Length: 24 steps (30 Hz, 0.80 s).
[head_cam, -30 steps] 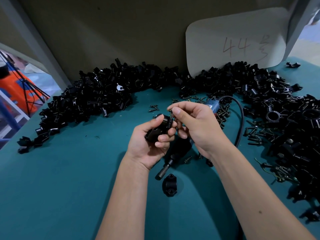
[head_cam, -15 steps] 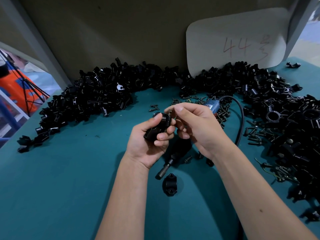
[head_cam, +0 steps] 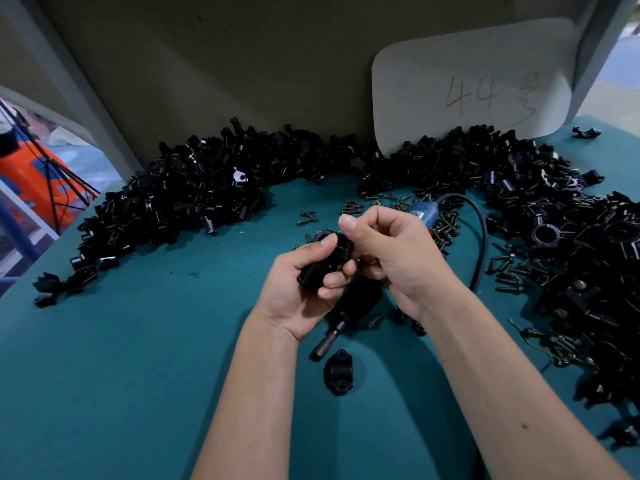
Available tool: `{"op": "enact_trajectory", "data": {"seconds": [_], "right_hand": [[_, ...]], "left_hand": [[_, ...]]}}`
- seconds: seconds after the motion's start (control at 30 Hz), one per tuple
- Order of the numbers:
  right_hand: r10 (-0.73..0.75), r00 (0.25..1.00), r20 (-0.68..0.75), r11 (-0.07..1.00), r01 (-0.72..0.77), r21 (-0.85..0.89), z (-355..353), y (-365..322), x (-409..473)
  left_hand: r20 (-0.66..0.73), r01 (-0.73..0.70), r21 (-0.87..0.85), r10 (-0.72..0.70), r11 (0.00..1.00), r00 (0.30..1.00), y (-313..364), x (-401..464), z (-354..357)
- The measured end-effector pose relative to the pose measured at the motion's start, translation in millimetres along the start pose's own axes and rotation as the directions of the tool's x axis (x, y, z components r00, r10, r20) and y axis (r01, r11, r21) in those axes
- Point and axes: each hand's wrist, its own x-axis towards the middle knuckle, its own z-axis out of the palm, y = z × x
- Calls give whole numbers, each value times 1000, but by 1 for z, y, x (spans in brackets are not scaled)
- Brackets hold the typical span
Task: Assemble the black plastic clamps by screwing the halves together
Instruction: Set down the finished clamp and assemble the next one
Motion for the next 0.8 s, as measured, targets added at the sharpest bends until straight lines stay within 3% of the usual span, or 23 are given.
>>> {"op": "enact_trajectory", "data": {"seconds": [0.2,0.57,0.8], "right_hand": [[2,992,129,995,-14,94,-3,-1,1],[-75,995,66,996,72,46,0,-1,1],[-86,996,-15,996,85,-26,-3,-2,2]], "left_hand": [[23,-26,-43,27,999,999,1,-1,-4],[59,-74,-34,76,997,995,-1,-2,-3],[-42,-183,214,196,960,980,-3,2,-2]]}}
